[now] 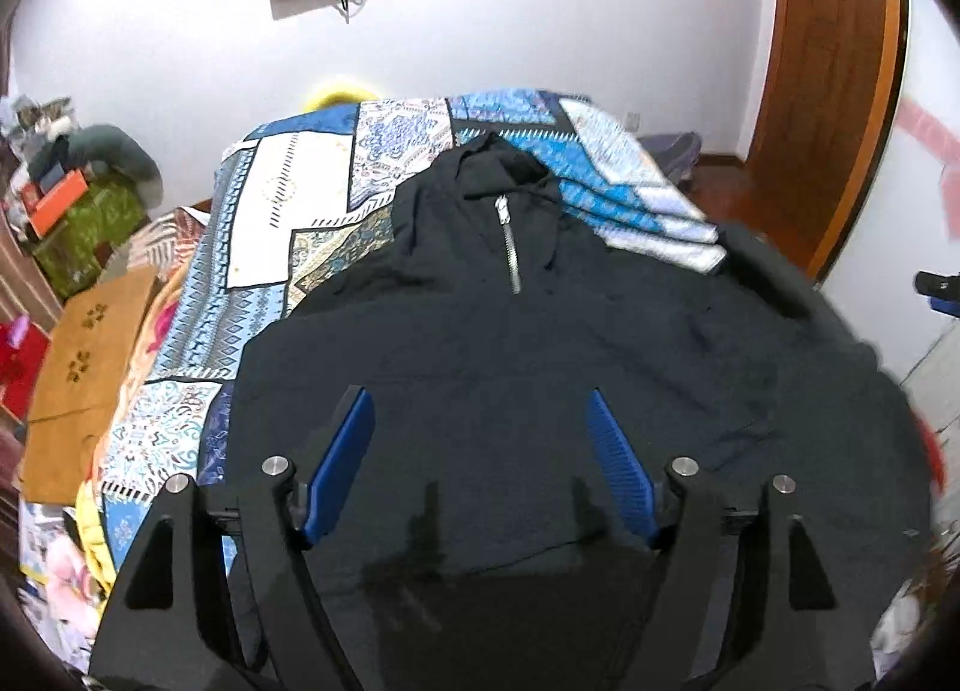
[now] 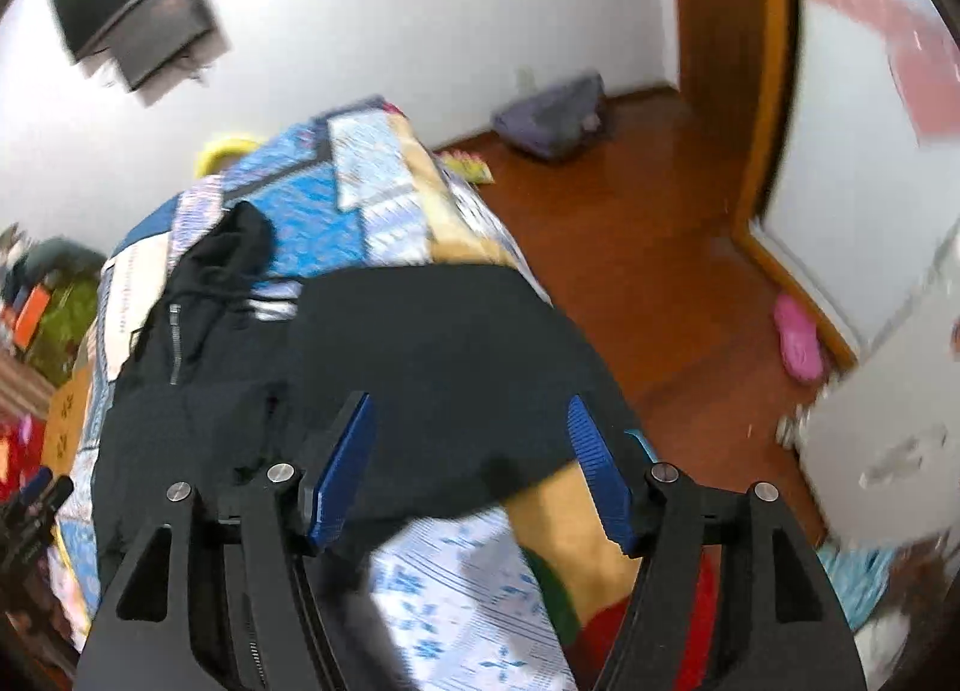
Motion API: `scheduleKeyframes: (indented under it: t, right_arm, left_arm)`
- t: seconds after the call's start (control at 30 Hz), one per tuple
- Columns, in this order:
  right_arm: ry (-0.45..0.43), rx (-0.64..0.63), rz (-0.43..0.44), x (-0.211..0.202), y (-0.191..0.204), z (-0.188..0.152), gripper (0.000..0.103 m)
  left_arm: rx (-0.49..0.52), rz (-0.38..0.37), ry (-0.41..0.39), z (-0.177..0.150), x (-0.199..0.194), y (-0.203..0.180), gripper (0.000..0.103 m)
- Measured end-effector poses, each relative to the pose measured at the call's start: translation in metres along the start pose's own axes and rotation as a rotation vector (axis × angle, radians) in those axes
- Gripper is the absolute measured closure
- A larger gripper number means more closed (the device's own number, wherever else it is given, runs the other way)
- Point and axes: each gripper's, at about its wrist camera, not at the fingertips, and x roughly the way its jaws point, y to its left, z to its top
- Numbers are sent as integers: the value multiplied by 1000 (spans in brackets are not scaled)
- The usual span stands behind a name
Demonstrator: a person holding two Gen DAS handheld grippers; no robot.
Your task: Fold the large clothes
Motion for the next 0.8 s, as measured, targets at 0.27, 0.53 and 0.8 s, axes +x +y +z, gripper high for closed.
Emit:
scheduleKeyframes:
  t: [0.27,0.53,0.8]
  right_arm:
    - [173,206,37,61,-45,-19,40]
    - [231,385,100,99,-65,-16,37]
    - [138,325,-51,89,-45,7,76]
  left_arm:
    - [36,19,77,-15,25,-8,31]
    - [27,8,108,-21,35,-6,31]
    - [13,5,100,-26,30,1,31]
